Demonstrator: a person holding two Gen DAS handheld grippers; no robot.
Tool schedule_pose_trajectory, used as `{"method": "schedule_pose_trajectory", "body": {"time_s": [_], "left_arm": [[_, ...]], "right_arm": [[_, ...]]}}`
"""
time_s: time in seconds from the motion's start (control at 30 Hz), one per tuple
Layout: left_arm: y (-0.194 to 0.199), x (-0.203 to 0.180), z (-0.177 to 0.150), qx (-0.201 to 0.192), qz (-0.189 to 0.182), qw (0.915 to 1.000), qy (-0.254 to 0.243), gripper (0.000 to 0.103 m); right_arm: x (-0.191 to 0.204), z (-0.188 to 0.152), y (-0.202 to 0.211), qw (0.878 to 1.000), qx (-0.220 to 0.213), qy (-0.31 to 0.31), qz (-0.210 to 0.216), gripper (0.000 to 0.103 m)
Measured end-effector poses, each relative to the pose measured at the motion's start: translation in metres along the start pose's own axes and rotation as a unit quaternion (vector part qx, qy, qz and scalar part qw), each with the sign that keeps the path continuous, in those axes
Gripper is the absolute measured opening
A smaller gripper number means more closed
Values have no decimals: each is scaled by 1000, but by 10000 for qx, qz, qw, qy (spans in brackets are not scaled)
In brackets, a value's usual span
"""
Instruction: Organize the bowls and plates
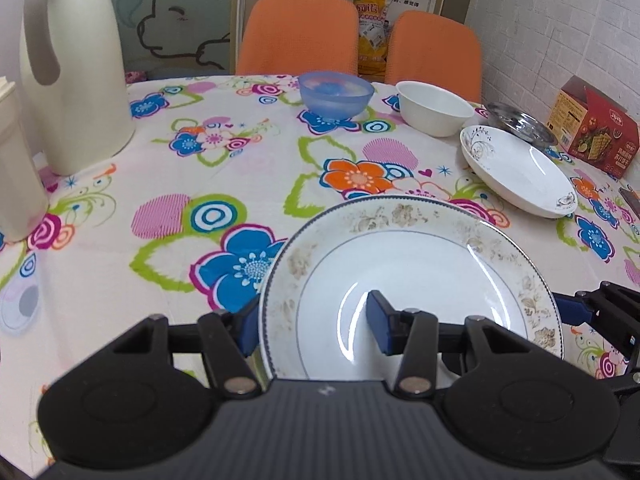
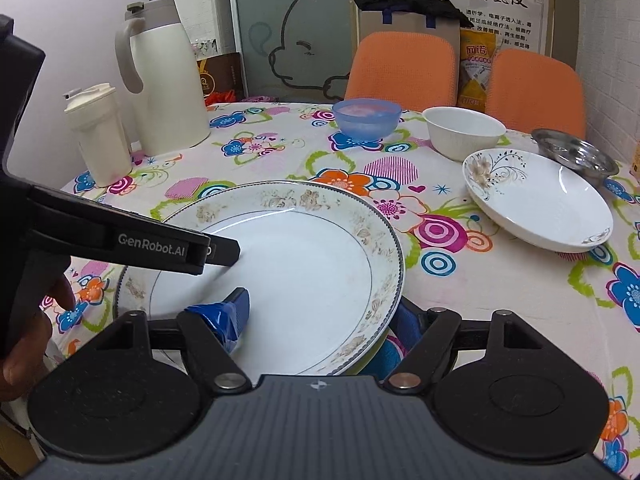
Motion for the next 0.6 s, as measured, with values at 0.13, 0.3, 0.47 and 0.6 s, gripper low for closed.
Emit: {"method": "schedule_pose_trajectory", "body": {"time_s": [0.13, 0.3, 0.47, 0.6], "left_arm": [[0, -5, -1, -92, 103, 9997, -215, 47], [12, -12, 4, -351, 297, 9979, -454, 71], [19, -6, 13, -458, 343, 9979, -301, 72], [17, -8, 21, -423, 216, 9987, -188, 72]], "right_arm": [[2, -3, -3, 9997, 45, 211, -110, 64], [-4, -5, -2, 9997, 38, 167, -181, 63], [-31, -3, 7, 9987, -118, -475, -153, 63], [-45, -1, 11, 9973, -166, -695, -178, 63]]}}
Point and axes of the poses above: each gripper's, at about its wrist camera, not at the fingertips, and y roughly against the way its jaws point, x to its left, z to its top, the point moved 3 cm from there along -y, roughly the way its jaws point, and after that the axes turned 8 degrees about -z, right-handed, at the moved point
